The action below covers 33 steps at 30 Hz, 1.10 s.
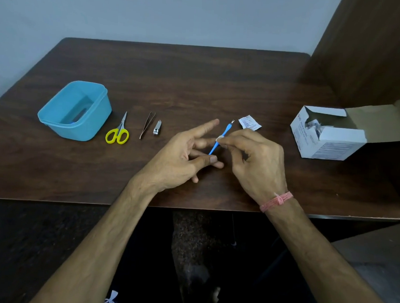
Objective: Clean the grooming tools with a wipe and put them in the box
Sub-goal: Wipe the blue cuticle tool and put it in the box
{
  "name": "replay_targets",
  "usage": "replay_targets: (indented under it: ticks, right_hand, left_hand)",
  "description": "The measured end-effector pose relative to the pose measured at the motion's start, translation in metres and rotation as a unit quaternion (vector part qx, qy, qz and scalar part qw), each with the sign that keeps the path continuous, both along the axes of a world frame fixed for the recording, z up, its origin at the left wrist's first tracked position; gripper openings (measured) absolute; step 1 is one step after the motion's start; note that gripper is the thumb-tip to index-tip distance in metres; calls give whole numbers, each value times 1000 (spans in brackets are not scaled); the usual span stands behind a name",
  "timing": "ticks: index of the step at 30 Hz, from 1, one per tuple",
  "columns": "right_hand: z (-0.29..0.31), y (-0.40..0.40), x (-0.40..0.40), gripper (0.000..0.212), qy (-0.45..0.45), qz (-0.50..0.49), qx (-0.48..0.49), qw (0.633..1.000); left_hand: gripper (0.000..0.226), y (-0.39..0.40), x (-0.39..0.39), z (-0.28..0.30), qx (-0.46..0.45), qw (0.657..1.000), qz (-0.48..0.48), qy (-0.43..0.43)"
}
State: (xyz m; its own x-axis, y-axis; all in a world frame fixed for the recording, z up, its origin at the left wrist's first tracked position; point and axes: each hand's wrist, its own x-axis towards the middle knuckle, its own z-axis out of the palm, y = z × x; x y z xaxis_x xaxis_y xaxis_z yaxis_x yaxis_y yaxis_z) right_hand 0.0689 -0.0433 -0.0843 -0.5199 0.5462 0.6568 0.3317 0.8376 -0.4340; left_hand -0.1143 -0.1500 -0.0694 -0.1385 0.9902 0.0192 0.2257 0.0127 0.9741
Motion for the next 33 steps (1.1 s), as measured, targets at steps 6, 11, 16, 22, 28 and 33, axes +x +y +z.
replay_targets:
  ticks: [6, 11, 16, 22, 28, 33]
  right_hand:
    - [0, 0, 1, 31, -1, 0, 6, 1000]
    - [1, 0, 1, 34, -9, 6, 5, 1000]
    - [2, -2, 2, 33, -21, 33, 15, 999]
    - [2, -2, 1, 30, -28, 60, -4, 998]
    - [1, 1, 0, 32, -31, 60, -23, 997]
    - [2, 0, 0, 31, -38, 60, -18, 997]
  left_hand:
    - [82, 2, 2, -2, -12, 1000, 14, 0]
    - [90, 2, 2, 0, -21, 999, 26, 0]
    - [88, 2, 2, 1, -24, 999, 34, 6]
    - [82, 3, 1, -2, -14, 999, 32, 7]
    - [87, 3, -1, -3, -14, 1000, 24, 5]
    - [94, 4, -1, -5, -19, 1000, 18, 12]
